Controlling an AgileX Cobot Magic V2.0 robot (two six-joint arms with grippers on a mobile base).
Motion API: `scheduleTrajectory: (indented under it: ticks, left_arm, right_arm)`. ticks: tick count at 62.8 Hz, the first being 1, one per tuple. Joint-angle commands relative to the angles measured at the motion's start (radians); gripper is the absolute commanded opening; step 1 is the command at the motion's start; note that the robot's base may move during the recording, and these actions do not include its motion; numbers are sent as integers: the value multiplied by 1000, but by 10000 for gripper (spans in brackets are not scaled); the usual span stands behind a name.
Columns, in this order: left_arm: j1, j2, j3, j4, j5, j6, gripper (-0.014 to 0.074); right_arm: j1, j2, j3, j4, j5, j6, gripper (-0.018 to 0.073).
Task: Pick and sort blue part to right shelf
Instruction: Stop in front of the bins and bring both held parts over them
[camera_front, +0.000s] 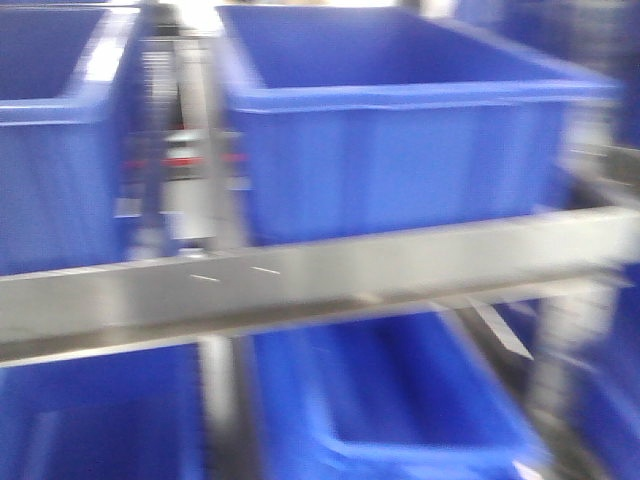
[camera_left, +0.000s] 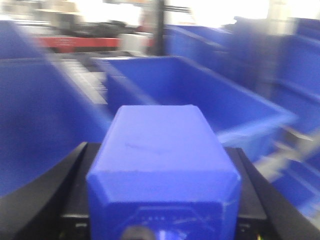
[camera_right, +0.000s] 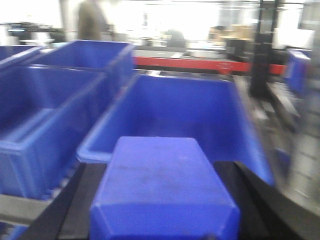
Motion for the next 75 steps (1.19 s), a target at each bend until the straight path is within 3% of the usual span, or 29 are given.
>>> scheduleTrajectory:
  ticks: [1,75]
  left_arm:
    - [-1,16,-32,5,-86,0,262]
    - [-1,16,-32,5,-86,0,262]
  right_arm:
    - [-3,15,-29,-15,-92,-9,211]
    - [-3,15,-29,-15,-92,-9,211]
